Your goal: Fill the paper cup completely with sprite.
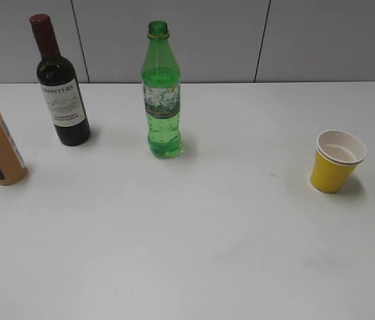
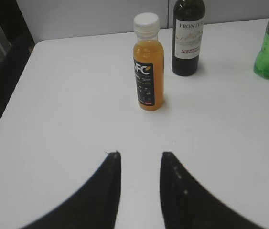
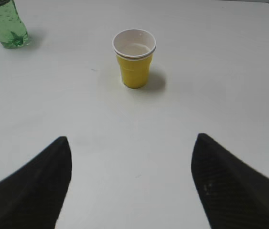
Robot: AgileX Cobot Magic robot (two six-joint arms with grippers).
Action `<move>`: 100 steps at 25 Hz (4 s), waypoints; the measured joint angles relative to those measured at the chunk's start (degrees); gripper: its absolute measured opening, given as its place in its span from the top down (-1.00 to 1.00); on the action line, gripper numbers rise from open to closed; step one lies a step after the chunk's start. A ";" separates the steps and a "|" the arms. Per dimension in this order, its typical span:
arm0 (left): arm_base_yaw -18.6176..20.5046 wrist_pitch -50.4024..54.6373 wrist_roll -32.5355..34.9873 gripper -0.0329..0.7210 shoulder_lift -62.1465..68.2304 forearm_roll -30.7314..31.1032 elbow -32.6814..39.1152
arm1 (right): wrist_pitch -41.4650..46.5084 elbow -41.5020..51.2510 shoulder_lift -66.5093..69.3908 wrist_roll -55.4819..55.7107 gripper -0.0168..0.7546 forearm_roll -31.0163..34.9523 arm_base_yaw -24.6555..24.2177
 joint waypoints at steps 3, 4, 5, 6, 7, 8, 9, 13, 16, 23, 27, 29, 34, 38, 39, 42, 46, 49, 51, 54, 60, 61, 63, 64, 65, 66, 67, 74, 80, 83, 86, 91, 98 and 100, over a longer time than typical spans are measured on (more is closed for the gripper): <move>0.00 0.00 0.00 0.31 0.00 0.00 0.00 | 0.00 0.00 0.00 0.00 -0.61 0.00 0.00; 0.00 0.00 0.00 0.31 0.00 0.00 0.00 | 0.00 0.00 0.00 0.00 -0.61 0.00 0.00; 0.00 0.00 0.00 0.31 0.00 0.00 0.00 | 0.00 0.00 0.00 0.00 -0.61 0.00 0.00; 0.00 0.00 0.00 0.31 0.00 0.00 0.00 | 0.00 0.00 0.00 0.00 -0.60 0.00 0.00; 0.00 0.00 0.00 0.31 0.00 0.00 0.00 | 0.00 0.00 0.00 0.00 -0.60 0.00 0.00; 0.00 0.00 -0.02 0.31 0.00 0.00 0.00 | 0.00 0.00 0.00 0.00 -0.60 0.00 0.00; 0.00 0.00 -0.02 0.31 0.00 0.00 0.00 | 0.00 0.00 0.00 0.00 -0.59 0.00 0.00; 0.00 0.00 -0.03 0.31 0.00 0.00 0.00 | 0.00 0.00 0.00 0.00 -0.63 0.00 0.00; 0.00 0.00 -0.02 0.31 0.00 0.00 0.00 | 0.00 0.00 0.00 0.00 -0.76 0.00 0.00; 0.00 0.00 -0.03 0.31 0.00 0.00 0.00 | 0.00 0.00 0.00 0.03 -0.80 0.00 0.00; 0.00 0.00 -0.02 0.31 0.00 0.00 0.00 | -1.63 -0.77 0.00 0.03 -0.80 -0.10 0.00; 0.00 0.00 -0.02 0.31 0.00 0.00 0.00 | -3.42 -1.25 0.46 -0.05 -0.80 -0.31 0.00; 0.00 0.00 -0.02 0.31 0.00 0.00 0.00 | -11.14 -1.38 5.54 -0.05 -0.78 -0.43 0.00; 0.00 0.00 -0.02 0.31 0.00 0.00 0.00 | -18.30 -1.38 10.51 -1.50 -0.77 -0.43 0.00; 0.00 0.00 -0.03 0.31 0.00 0.00 0.00 | -19.84 -1.38 11.79 -2.73 -0.76 -0.43 0.00; 0.00 0.00 -0.03 0.31 0.00 0.00 0.00 | -26.14 -1.38 15.32 -5.51 -0.75 -0.24 0.00; 0.00 0.00 0.02 0.31 0.00 0.00 0.00 | -33.45 -1.38 20.69 -6.53 -0.75 0.10 0.00; 0.00 0.00 -0.03 0.26 0.00 0.00 0.00 | -38.47 -1.38 25.10 -6.59 -0.74 3.14 0.00; 0.00 0.00 -0.02 0.11 0.00 0.00 0.00 | -41.74 -1.38 28.07 -6.67 -0.72 4.82 0.00; 0.00 0.00 -0.02 -0.36 0.00 0.00 0.00 | -46.59 -1.38 32.61 -7.48 -0.72 5.41 0.00; 0.00 0.00 -0.02 -0.82 0.00 0.00 0.00 | -56.69 0.20 40.69 -8.59 -0.70 4.98 0.00; 0.00 0.00 -0.02 -0.83 0.00 0.00 0.00 | -59.10 1.33 41.76 -8.61 -0.70 4.90 0.00; 0.00 0.00 -0.02 -0.83 0.00 0.00 0.00 | -64.36 3.96 44.19 -8.66 -0.69 4.77 0.06; 0.00 0.00 -0.03 -0.83 0.00 0.00 0.00 | -66.47 5.53 45.18 -8.66 -0.68 4.65 0.30; 0.00 0.00 -0.03 -0.83 0.00 0.00 0.00 | -69.02 6.86 46.35 -8.66 -0.67 4.66 0.65; 0.00 0.00 -0.03 -0.83 0.00 0.00 0.00 | -71.66 8.41 47.44 -8.66 -0.67 4.66 1.05; 0.00 0.00 0.01 -0.83 0.00 0.00 0.00 | -73.77 9.85 48.34 -8.66 -0.67 4.63 1.74; 0.00 0.00 0.01 -0.80 0.00 0.00 0.00 | -86.69 15.01 57.65 -8.52 -0.66 4.51 7.72; 0.00 0.00 0.01 -0.78 0.00 0.00 0.00 | -95.44 15.39 66.45 -5.91 -0.65 4.51 8.53; 0.00 0.00 0.01 -0.76 0.00 0.00 0.00 | -98.66 15.39 70.60 -4.66 -0.65 4.49 8.53; 0.00 0.00 0.01 -0.75 0.00 0.00 0.00 | -102.28 15.39 74.56 -4.42 -0.64 4.49 8.53; 0.00 0.00 0.00 -0.73 0.00 0.00 0.00 | -109.63 15.51 80.45 -4.09 -0.64 4.49 8.53; 0.00 0.00 0.00 -0.69 0.00 0.00 0.00 | -118.69 15.61 88.55 -0.53 -0.64 4.49 8.53; 0.00 0.00 0.00 -0.68 0.00 0.00 0.00 | -120.08 15.56 90.41 -0.33 -0.64 4.45 8.53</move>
